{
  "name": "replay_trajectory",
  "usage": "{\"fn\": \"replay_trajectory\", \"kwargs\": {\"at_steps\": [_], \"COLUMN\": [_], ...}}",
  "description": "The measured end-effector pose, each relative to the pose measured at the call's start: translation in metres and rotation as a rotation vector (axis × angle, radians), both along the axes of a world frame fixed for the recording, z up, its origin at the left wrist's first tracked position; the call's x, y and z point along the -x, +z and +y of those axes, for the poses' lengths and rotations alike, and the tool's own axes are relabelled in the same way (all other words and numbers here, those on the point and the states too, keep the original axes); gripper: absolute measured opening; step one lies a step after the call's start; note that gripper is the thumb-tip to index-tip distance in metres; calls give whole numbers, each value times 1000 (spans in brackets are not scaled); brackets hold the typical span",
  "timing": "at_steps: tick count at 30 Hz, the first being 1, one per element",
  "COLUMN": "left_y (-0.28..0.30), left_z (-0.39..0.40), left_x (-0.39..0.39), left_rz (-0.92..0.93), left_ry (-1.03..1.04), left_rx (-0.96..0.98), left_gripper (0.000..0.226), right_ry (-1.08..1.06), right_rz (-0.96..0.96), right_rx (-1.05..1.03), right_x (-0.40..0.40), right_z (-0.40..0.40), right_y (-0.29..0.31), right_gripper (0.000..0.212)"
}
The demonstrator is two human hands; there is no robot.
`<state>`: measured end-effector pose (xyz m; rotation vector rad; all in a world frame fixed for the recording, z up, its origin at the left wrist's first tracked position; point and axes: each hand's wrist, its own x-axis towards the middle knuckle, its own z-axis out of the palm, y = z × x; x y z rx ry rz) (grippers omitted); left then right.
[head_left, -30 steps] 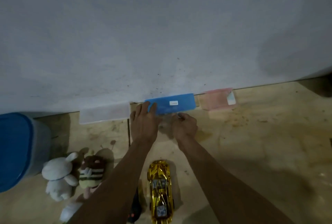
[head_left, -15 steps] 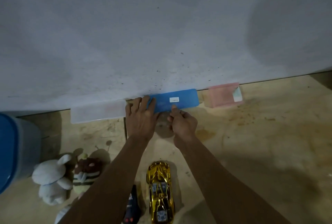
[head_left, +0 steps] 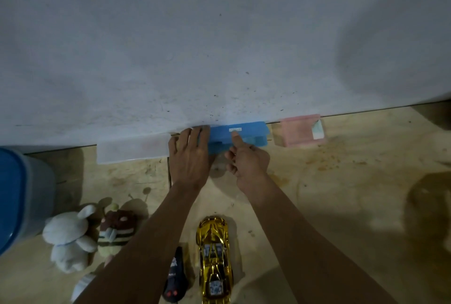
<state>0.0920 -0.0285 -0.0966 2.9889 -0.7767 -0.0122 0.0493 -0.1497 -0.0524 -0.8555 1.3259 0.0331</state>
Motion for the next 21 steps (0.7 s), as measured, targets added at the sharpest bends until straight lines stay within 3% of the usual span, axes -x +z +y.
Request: {"fn": "replay_trajectory", "kwargs": {"at_steps": [7,10,15,21], "left_y": [2,5,4,1], "left_z": [11,10,11,14], "left_x": [18,15,9,8], "left_rz": [-29,-29,-41,-59], "left_ry": [0,10,-11,-31], "left_rx": [23,14,12,15], "left_gripper": [105,108,112,111], "right_ry": [124,224,767,1343], "right_rz": [-61,-116,-231,-254], "right_rx": [-4,89,985,1393], "right_x": [-9,-9,19,21], "right_z": [-23,-36,-54,-28], "right_y": [11,9,-22,-43], "right_gripper": [26,13,15,23]}}
